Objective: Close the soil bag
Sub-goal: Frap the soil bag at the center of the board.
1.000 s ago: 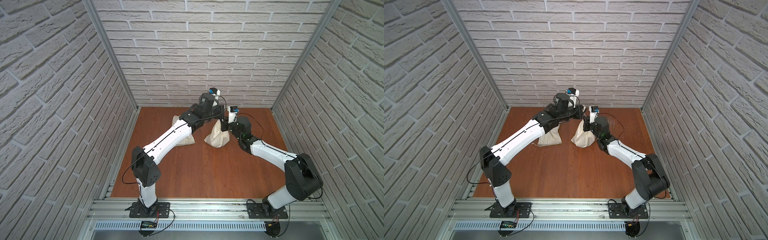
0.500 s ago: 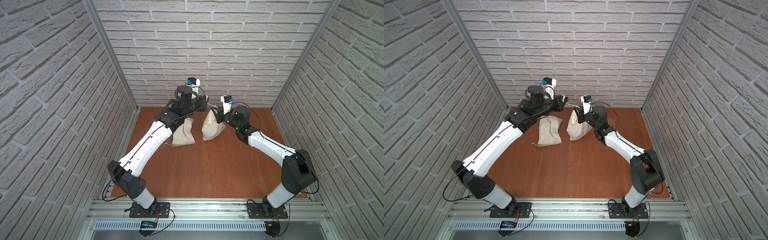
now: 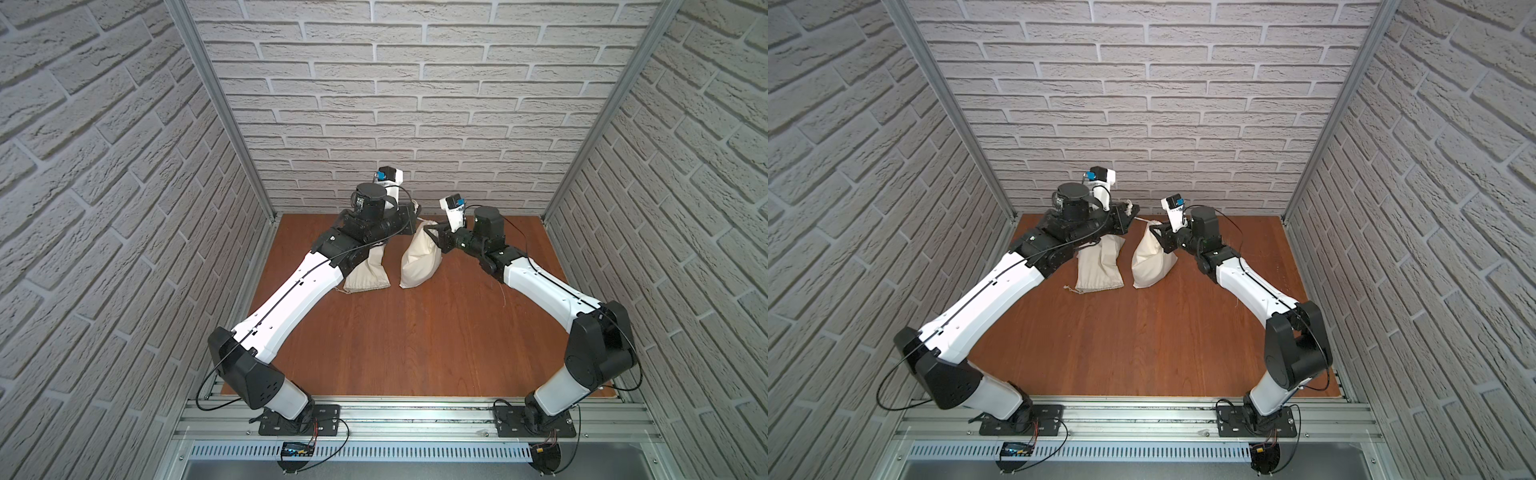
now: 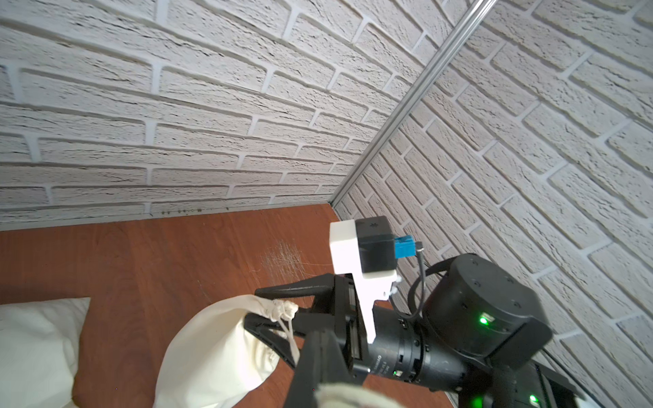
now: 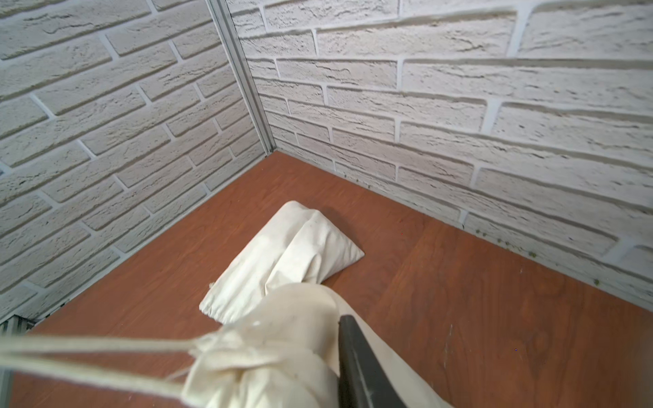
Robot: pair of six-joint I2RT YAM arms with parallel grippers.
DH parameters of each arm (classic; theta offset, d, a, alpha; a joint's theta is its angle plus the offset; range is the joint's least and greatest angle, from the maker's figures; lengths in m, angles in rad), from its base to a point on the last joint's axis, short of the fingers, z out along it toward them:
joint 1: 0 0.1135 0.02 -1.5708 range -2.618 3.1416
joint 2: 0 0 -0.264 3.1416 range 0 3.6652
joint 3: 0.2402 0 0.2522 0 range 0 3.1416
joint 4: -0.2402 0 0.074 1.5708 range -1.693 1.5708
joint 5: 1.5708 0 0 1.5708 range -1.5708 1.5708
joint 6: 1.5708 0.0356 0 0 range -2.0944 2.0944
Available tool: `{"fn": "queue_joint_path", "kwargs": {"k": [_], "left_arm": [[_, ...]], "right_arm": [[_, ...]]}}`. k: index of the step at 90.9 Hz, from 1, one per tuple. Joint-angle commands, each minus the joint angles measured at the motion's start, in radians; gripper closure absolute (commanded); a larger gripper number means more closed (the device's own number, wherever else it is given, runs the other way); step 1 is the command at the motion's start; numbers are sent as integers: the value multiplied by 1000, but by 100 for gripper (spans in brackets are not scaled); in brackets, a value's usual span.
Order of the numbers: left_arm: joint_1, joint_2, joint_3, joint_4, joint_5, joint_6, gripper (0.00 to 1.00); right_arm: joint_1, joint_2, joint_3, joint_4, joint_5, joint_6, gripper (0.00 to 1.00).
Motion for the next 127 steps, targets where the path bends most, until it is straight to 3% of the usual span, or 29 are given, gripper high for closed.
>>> {"fn": "queue_joint_path", "kwargs": {"k": [1, 31, 61, 79, 103, 127], "left_arm": [[-36, 14, 123, 216, 48, -3, 100], [-112, 254, 311, 169, 100, -25, 100], [-123, 279, 334, 151, 106, -26, 100], [-123, 268, 328, 142, 105, -18, 100], [-119, 224, 329, 109, 101, 9, 100], [-95, 49, 300, 115, 49, 62, 100]], "right_arm": [[-75, -23, -74, -209, 152, 9, 66], [-38, -261, -173, -160, 166, -11, 45], [-46, -349, -126, -104, 105, -35, 41], [-48, -273, -36, -104, 9, -31, 51], [-88, -146, -1, -141, 26, -82, 85], [-116, 96, -104, -104, 53, -122, 90]]}}
